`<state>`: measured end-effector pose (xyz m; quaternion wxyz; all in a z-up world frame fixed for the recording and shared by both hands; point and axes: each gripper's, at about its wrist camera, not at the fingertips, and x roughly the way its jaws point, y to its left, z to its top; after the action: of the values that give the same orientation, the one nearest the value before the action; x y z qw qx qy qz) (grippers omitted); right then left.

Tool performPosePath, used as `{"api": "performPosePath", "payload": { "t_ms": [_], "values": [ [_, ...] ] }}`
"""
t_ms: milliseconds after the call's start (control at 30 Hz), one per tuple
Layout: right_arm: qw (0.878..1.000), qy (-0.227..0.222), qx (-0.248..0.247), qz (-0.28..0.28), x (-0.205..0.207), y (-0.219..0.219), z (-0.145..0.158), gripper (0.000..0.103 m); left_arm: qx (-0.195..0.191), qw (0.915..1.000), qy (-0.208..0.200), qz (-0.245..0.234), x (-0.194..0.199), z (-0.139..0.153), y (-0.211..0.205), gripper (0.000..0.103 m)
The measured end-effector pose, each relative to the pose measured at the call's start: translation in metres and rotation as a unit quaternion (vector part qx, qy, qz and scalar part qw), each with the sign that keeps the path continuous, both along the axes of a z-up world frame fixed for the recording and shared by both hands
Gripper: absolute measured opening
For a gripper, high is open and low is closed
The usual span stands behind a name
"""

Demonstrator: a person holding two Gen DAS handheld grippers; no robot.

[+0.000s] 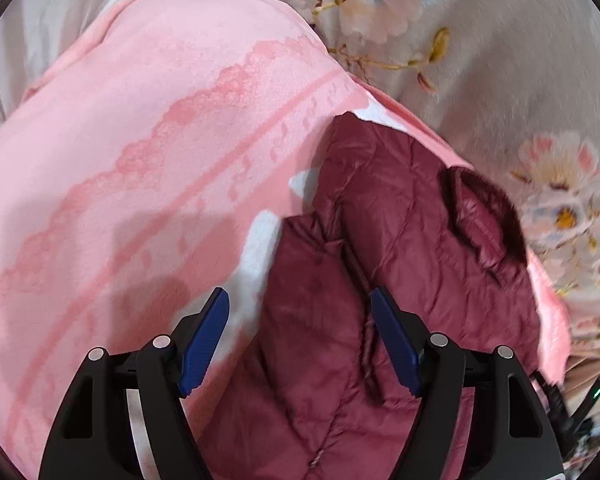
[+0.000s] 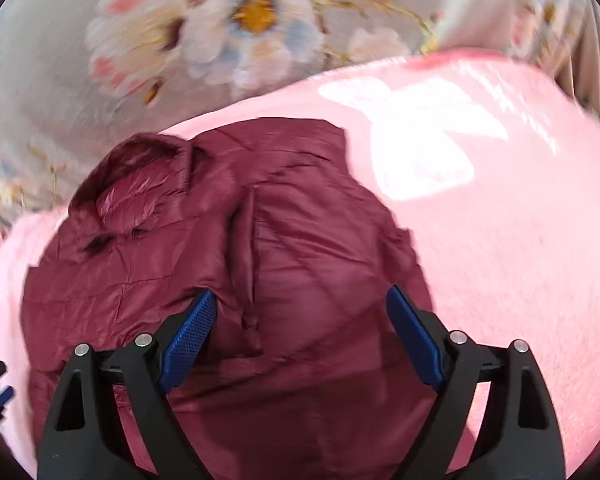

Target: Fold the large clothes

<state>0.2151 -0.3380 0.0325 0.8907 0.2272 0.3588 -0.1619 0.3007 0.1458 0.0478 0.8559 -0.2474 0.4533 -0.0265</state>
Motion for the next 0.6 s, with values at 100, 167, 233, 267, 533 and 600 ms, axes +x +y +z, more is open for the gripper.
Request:
{"api": "performPosePath", "payload": {
  "t_ms": [100,167,233,267,533,600],
  "values": [
    [0.999,-0.022,0.030,0.025,-0.006,0.001,0.004,0.085,-0.045,0.9989,0.005,-0.009,0.014,-0.001,-0.004,0.071],
    [0.997,-0.029,0.053,0.040,-0.003,0.004,0.004,0.085,-0.068,0.9975,0.016,-0.012,0.027,-0.006,-0.009,0.071],
    [0.996,-0.030,0.076,0.047,0.008,0.006,0.002,0.085,-0.096,0.9948,0.031,-0.011,0.040,-0.014,-0.012,0.071],
    [0.995,-0.031,0.086,0.050,0.013,0.007,0.000,0.085,-0.109,0.9932,0.040,-0.009,0.046,-0.019,-0.012,0.071],
    [0.991,-0.014,0.106,0.085,0.043,0.010,-0.009,0.004,-0.175,0.9816,0.067,0.037,0.071,-0.040,-0.003,0.070],
    [0.987,-0.089,0.113,0.074,0.024,-0.004,0.020,0.001,-0.171,0.9822,0.067,0.037,0.072,-0.039,-0.002,0.070]
  ]
}}
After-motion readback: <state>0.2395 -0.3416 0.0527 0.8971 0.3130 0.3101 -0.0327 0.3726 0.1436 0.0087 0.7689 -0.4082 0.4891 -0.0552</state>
